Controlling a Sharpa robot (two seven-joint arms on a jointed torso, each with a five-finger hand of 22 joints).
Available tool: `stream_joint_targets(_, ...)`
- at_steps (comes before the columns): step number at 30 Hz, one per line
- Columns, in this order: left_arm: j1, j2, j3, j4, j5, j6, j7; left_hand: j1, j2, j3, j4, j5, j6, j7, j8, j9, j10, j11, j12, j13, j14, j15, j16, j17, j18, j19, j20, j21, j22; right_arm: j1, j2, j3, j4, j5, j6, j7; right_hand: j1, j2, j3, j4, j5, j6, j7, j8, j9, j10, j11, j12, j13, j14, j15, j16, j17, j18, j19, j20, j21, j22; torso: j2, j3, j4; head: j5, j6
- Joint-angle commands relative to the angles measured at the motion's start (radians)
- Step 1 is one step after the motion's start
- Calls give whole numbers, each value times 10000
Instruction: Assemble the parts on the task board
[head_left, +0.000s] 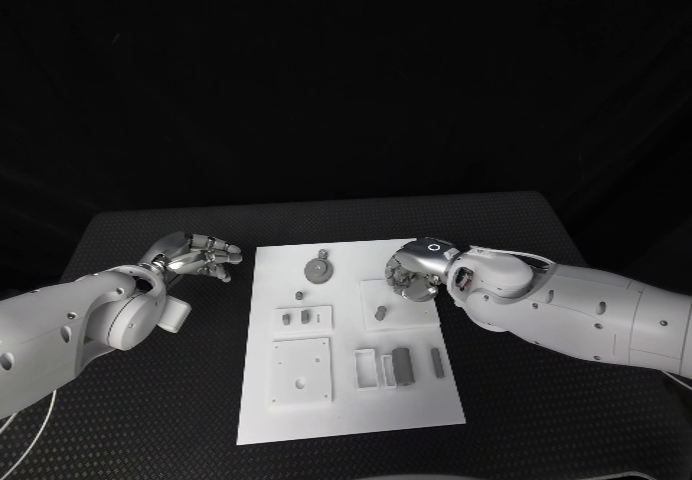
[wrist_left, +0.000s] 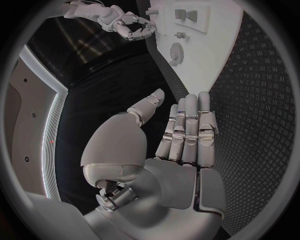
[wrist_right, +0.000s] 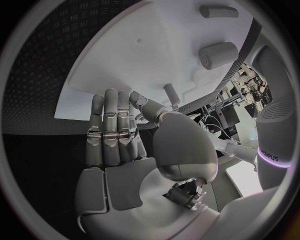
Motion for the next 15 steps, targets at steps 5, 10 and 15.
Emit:
stream_joint_targets(5,3,6,7,27,62,197,26,-102,40,-54,-17,19,-95,12,30,-5,11,55,-33,14,-55,28,-58,1,160,-51,-10,-42,-24,-5,8,-5,-128,348,748,-57,-192,-641,-123,31,31,-572,220,-350,-157,-962,464,-761,-236,-345,171,-240,-59,40,-340,89,-255,-22,5,-9,-9,-9,-31)
stream_joint_targets(10,3,5,7,29,62,224,6,-108,39,-60,-19,20,-103,15,29,-7,2,58,-38,15,-56,30,-66,2,157,-54,-10,-42,-35,-5,23,-6,-149,348,858,-102,-155,-771,-84,25,30,-719,291,-448,-204,-1302,652,-1132,-364,-357,230,-255,-36,52,-362,111,-307,12,-3,-13,9,-31,-40)
stream_joint_targets(15,3,-2,7,28,62,237,-4,-111,39,-64,-21,20,-107,17,28,-8,-4,60,-40,15,-57,32,-70,4,155,-55,-11,-43,-42,-5,29,-6,-142,339,848,-92,-96,-753,-52,23,30,-731,301,-463,-219,-1323,676,-1257,-404,-335,240,-247,-16,68,-342,120,-320,43,0,-13,13,-38,-50)
